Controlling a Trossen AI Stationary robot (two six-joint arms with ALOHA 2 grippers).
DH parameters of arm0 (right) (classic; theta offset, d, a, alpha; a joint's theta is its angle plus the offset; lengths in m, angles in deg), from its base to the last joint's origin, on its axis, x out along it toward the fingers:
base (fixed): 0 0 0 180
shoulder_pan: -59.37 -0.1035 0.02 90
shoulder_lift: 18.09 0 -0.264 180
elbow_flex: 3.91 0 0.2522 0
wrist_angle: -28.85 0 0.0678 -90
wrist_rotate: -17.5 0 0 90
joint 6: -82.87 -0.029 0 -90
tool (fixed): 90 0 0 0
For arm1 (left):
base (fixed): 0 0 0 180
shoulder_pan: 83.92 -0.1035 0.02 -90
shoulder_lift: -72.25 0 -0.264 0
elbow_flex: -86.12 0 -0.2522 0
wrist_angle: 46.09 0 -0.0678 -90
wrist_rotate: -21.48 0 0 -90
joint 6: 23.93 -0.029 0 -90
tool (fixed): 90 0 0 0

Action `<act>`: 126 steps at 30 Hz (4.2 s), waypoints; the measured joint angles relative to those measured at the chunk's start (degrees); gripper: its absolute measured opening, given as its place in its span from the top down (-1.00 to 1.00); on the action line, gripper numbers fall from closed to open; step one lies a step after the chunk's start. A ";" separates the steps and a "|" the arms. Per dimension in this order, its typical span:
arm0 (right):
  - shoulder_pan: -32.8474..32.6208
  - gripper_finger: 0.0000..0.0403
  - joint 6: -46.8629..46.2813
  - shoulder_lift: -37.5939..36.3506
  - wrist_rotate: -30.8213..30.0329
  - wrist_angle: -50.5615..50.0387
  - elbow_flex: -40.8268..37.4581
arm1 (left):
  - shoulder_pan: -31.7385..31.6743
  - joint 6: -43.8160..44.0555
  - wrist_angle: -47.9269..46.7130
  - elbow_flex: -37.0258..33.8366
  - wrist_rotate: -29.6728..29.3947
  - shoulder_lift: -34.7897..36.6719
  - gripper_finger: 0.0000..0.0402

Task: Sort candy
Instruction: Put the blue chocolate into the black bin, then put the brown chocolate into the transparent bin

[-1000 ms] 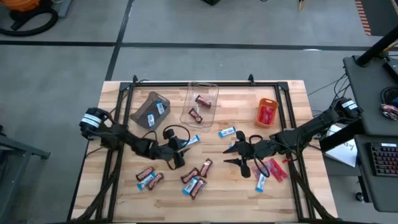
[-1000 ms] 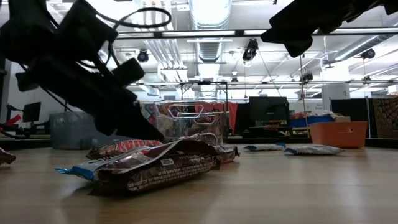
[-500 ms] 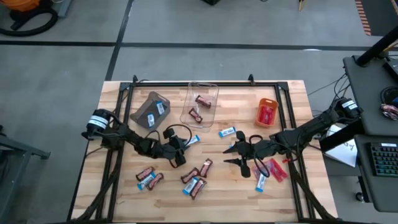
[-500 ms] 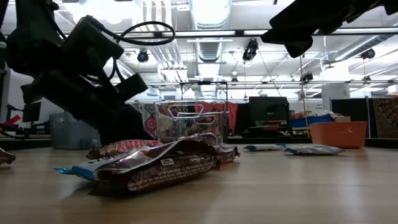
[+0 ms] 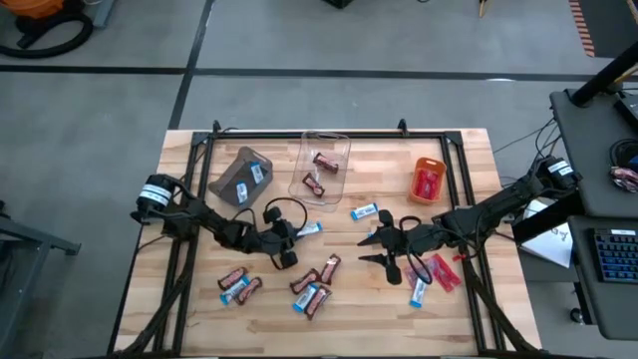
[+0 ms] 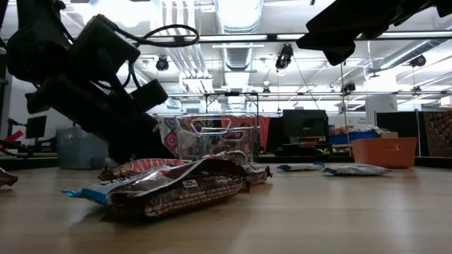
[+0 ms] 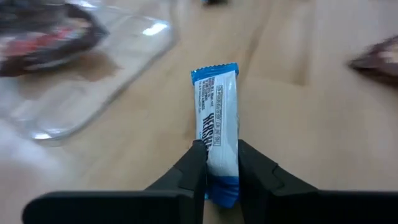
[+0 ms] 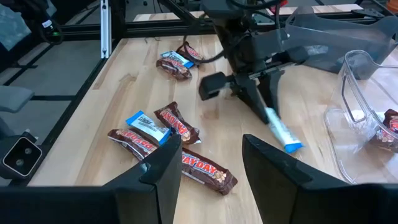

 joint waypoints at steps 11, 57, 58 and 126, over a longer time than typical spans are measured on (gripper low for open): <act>0.00 0.21 -0.14 0.00 0.00 0.00 -0.02 | 0.14 -1.56 -7.37 -0.26 1.38 13.40 0.79; 0.00 0.21 -1.07 0.01 0.00 0.00 -0.04 | -36.47 2.80 -85.47 11.96 -1.95 39.13 0.79; 0.00 0.21 -1.07 0.00 0.00 0.01 -0.04 | -36.47 2.80 -85.49 11.96 -1.95 38.60 0.77; 0.00 0.21 -1.36 0.94 0.00 -0.38 -0.04 | -13.12 6.54 -80.57 23.12 -3.00 39.61 0.38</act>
